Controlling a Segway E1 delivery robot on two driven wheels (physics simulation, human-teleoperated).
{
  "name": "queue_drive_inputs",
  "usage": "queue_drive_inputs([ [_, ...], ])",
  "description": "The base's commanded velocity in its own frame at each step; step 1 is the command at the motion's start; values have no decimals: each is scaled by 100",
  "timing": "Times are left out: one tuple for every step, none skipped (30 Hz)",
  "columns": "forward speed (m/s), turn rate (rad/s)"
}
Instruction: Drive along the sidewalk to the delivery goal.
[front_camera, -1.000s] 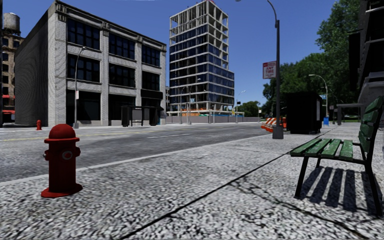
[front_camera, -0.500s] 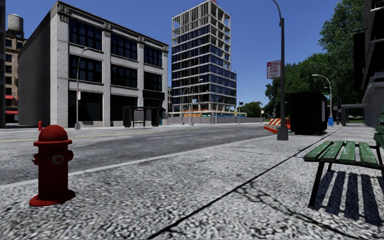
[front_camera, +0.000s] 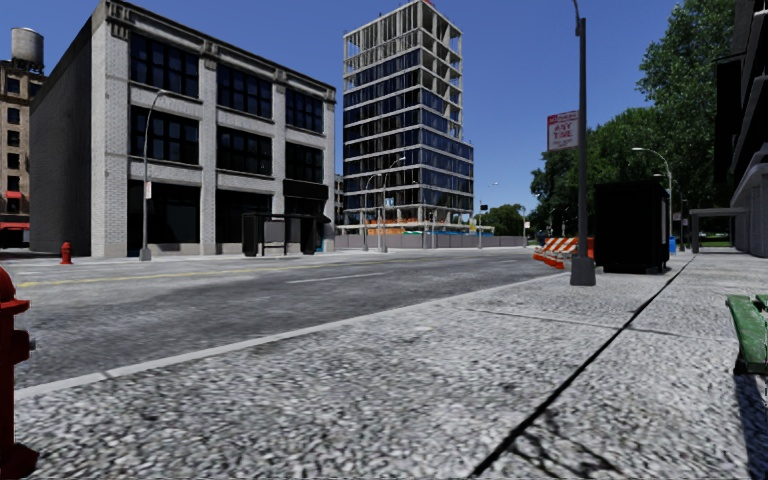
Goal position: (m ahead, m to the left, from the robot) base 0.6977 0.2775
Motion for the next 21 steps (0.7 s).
queue_drive_inputs([
  [161, 0],
  [138, 0],
  [87, 0],
  [0, 0],
  [0, 0],
  [0, 0],
  [0, 0],
  [0, 0],
  [0, 0],
  [0, 0],
  [0, 0],
  [0, 0],
  [0, 0],
  [0, 0],
  [0, 0],
  [0, 0],
  [0, 0],
  [0, 0],
  [0, 0],
  [0, 0],
  [0, 0],
])
